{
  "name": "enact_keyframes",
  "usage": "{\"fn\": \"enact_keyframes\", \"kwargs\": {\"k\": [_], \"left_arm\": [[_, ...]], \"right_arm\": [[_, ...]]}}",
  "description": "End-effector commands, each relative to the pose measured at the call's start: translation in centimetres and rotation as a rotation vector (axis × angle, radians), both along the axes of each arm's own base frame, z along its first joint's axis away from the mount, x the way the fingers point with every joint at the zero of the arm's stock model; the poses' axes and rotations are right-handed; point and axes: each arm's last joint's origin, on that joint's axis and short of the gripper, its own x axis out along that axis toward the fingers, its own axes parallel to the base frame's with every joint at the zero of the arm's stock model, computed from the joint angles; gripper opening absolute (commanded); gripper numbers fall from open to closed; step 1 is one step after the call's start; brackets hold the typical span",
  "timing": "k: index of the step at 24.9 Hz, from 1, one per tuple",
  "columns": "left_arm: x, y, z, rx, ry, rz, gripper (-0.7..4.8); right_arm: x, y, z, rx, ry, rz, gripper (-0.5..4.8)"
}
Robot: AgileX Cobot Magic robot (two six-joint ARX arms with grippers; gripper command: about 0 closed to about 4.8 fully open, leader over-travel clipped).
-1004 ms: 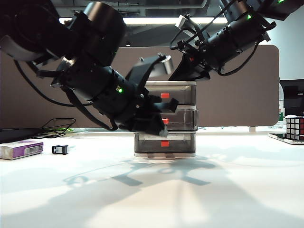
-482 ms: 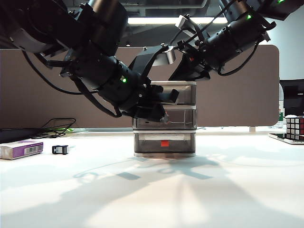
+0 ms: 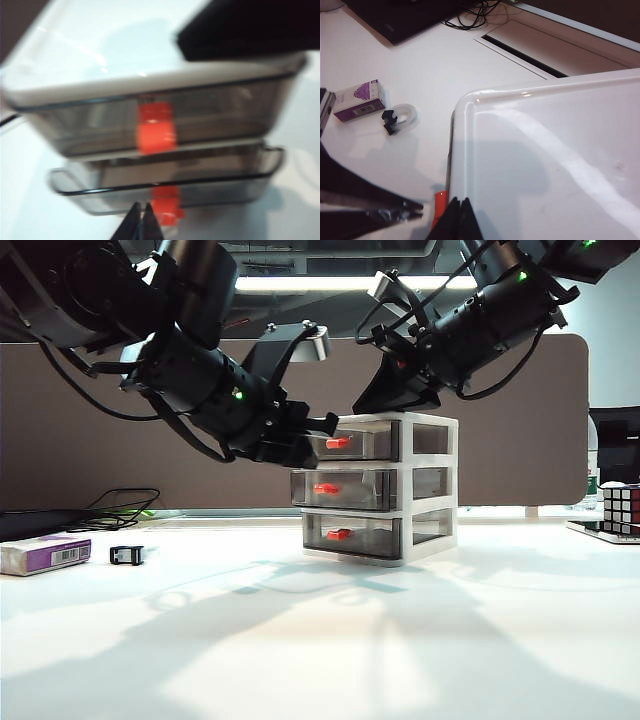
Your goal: Open the second layer of the drawer on the table, pick up the earphone case on the table and put it in, and finally close the drawer.
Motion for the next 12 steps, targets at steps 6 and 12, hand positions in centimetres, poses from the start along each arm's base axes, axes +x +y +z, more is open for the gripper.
{"fn": "enact_keyframes", "kwargs": {"k": [6,12], "left_arm": [[0.1,-0.1,-0.5,-0.004,0.011,-0.025,-0.06],[0.7,-0.6,-1.5,-0.021,0.002,-0.03,-0.06]], "right_arm": [[0.0,-0.1,-1.3,-0.03,0.054,-0.019,-0.04],[0.2,0.0,-2.1,-0.038,0.079,-0.018,-0.04]]}}
